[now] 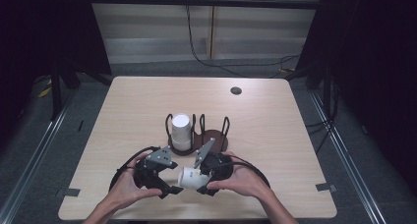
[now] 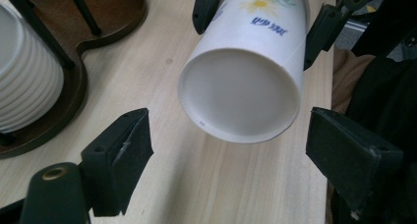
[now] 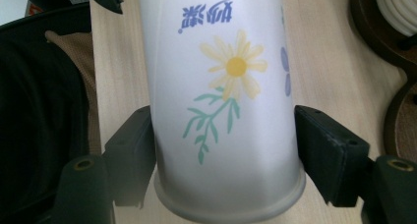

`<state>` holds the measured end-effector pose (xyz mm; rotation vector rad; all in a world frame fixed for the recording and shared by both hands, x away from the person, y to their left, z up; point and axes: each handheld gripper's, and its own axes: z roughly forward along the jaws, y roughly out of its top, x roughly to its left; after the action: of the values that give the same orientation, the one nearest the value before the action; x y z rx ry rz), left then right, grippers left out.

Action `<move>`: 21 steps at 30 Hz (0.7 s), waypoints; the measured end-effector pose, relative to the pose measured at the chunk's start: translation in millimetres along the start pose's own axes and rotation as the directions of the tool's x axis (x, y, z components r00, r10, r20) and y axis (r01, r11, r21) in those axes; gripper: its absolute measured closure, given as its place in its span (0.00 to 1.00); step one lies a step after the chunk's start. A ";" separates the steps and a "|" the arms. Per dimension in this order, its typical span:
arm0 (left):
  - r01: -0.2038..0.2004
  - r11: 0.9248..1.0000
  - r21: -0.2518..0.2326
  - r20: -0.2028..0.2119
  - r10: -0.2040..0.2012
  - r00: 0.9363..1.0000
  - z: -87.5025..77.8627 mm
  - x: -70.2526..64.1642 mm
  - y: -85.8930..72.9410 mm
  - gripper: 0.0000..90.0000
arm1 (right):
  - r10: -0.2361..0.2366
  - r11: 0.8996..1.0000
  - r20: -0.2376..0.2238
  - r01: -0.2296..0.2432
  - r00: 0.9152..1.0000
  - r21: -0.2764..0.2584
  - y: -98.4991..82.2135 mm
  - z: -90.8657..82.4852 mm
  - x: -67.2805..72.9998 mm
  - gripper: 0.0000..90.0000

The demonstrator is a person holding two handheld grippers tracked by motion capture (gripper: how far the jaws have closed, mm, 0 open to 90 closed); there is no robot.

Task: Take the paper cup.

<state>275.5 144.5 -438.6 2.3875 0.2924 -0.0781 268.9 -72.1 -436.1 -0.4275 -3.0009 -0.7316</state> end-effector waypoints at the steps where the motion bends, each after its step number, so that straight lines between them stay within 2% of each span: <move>1: -0.005 1.000 0.005 0.003 0.005 1.000 0.1 0.1 0.4 0.20 | -0.001 1.000 0.001 0.001 1.000 -0.004 0.2 1.0 -0.1 0.31; 2: 0.003 1.000 -0.001 0.010 -0.003 1.000 0.9 -0.5 0.5 0.20 | -0.003 1.000 0.003 0.003 1.000 0.000 0.4 1.7 0.1 0.31; 11: -0.015 1.000 0.026 0.022 0.014 1.000 7.1 -2.7 2.9 0.21 | -0.042 0.999 0.018 0.042 0.999 0.033 5.5 4.4 5.9 0.31; 18: -0.029 0.999 0.031 0.031 0.028 0.999 8.7 -4.3 4.0 0.25 | -0.043 0.998 0.016 0.043 0.999 0.047 7.6 7.0 8.8 0.31; 21: -0.022 1.000 0.023 0.035 0.021 0.999 9.0 -4.1 3.8 0.26 | -0.052 0.998 0.013 0.051 0.999 0.045 8.3 8.1 9.3 0.31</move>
<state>272.6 135.0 -442.2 2.4092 0.2510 -0.1137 262.5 -59.0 -438.8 -0.3562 -3.0450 -0.6663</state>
